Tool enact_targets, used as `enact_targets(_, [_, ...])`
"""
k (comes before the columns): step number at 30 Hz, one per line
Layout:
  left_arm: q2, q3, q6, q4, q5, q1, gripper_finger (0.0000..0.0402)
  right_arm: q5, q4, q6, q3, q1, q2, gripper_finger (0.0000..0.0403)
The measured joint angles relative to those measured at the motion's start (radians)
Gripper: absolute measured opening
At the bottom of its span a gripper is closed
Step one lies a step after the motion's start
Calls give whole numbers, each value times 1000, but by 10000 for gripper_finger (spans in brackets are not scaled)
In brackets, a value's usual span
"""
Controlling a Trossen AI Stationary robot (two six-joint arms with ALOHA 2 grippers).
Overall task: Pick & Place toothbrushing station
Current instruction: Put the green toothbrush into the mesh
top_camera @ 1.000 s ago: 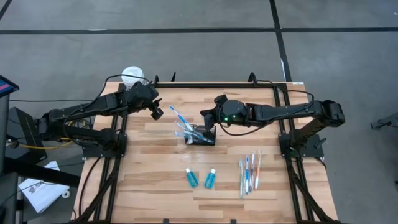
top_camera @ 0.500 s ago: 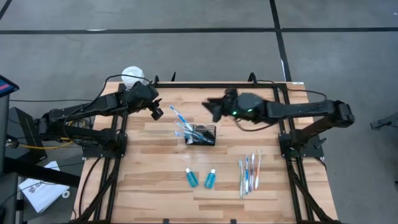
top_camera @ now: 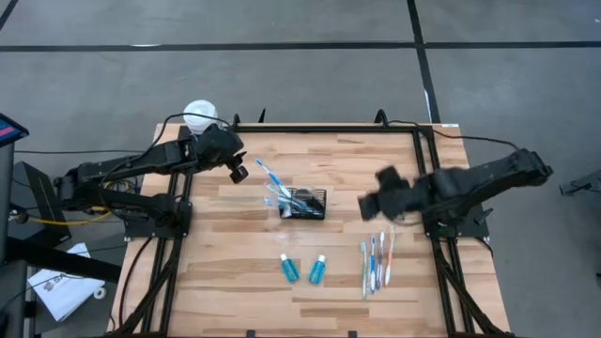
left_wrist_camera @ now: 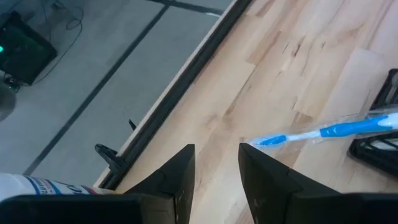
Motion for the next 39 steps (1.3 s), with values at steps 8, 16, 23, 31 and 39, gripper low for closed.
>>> enact_targets(8, [39,0,-1,0,20,0,117,-180,-176,390,-58,194,204,198])
enact_targets(16, [42,0,-1,2,21,0,117,-260,116,520,-152,210,296,205])
enact_targets(23, [42,0,-6,2,44,0,117,-338,172,482,-153,161,338,189])
enact_targets(31, [42,1,-5,2,46,0,117,-375,224,566,-250,157,331,215])
enact_targets(39, [42,1,-5,2,46,0,117,-415,276,594,-304,155,337,200])
